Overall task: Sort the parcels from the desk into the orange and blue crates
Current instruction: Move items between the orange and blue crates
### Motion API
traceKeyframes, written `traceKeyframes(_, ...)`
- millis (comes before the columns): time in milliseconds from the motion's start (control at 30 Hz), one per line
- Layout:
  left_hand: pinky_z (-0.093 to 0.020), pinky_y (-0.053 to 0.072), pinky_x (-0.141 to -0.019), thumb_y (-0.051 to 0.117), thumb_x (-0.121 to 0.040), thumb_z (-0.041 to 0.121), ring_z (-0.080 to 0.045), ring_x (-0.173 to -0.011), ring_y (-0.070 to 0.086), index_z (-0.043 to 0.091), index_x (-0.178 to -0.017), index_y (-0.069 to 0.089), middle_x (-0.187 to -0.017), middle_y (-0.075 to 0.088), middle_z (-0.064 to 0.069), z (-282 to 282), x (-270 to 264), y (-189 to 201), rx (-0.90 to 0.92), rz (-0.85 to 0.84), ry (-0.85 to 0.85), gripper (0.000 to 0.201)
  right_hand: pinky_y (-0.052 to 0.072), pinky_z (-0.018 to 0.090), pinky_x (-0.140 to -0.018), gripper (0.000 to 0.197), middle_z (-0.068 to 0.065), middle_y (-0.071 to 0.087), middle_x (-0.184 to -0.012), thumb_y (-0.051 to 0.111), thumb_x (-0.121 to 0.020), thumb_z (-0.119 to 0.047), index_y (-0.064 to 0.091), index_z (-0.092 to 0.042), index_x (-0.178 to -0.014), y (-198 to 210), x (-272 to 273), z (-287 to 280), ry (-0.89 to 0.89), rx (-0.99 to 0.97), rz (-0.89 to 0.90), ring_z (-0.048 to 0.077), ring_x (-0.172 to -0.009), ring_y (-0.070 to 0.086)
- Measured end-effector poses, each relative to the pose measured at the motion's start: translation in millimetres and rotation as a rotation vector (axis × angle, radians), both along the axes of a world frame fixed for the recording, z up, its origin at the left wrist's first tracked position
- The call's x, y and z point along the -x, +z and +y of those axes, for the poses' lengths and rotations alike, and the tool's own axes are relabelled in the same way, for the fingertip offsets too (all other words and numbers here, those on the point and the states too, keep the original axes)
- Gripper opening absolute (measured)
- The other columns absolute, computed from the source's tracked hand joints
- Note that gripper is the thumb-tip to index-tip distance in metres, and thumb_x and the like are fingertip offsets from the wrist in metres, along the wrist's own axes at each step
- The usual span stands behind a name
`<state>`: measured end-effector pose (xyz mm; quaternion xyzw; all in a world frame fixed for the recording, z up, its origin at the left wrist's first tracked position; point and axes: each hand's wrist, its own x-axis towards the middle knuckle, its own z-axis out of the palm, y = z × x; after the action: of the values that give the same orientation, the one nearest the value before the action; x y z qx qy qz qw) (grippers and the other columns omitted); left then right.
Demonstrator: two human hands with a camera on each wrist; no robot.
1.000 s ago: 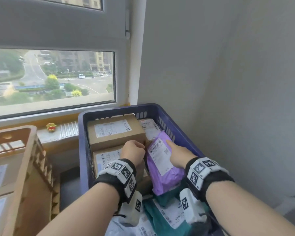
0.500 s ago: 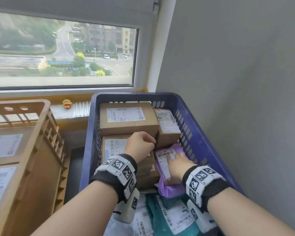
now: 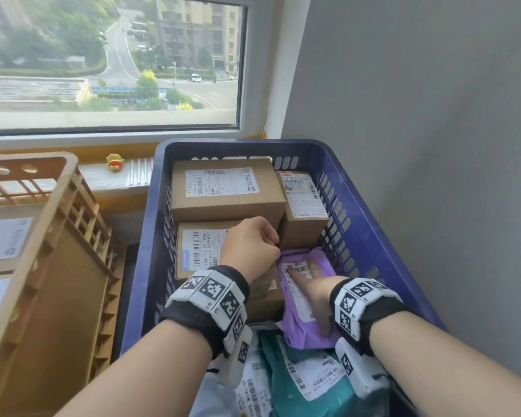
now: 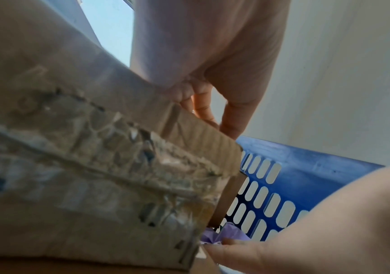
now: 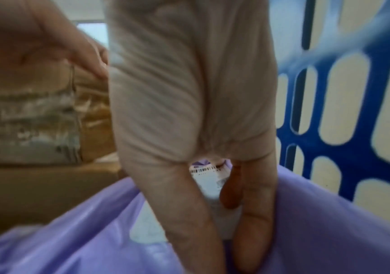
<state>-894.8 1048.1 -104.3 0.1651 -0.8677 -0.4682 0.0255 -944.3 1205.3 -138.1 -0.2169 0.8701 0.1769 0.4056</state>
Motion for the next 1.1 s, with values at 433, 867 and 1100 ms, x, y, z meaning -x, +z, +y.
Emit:
traceKeyframes(433,-0.022,0.041,-0.058,0.063,-0.073,0.009,-0.007,-0.074,0.058,0.026,-0.077,0.062,-0.076,0.063,0.010,0,-3,-1,0.095,0.020,0.002,0.018,0.042,0.043,-0.108,0.129,0.013,-0.019,-0.163,0.084,-0.076,-0.033,-0.019,-0.036,-0.154,5,2,-4,-0.008,0.074,-0.028,0.034,-0.146,0.031)
traceKeyframes(867,-0.028,0.050,-0.069,0.059,-0.074,0.006,-0.012,-0.079,0.059,0.025,-0.077,0.063,-0.079,0.062,0.008,-1,-4,-1,0.088,0.018,-0.008,0.019,0.040,0.043,-0.110,0.143,0.014,-0.027,-0.161,0.089,-0.063,-0.048,-0.020,-0.034,-0.154,-16,-9,-4,-0.047,0.136,-0.001,0.035,-0.143,0.036)
traceKeyframes(1100,-0.026,0.048,-0.073,0.060,-0.078,0.006,-0.015,-0.086,0.060,0.029,-0.076,0.062,-0.081,0.061,0.010,2,-9,11,0.118,-0.038,-0.048,0.023,0.047,0.017,-0.052,0.056,0.004,0.060,-0.113,0.081,-0.080,-0.020,0.057,-0.013,-0.130,46,-26,-2,-0.038,0.222,0.026,0.014,-0.079,0.063)
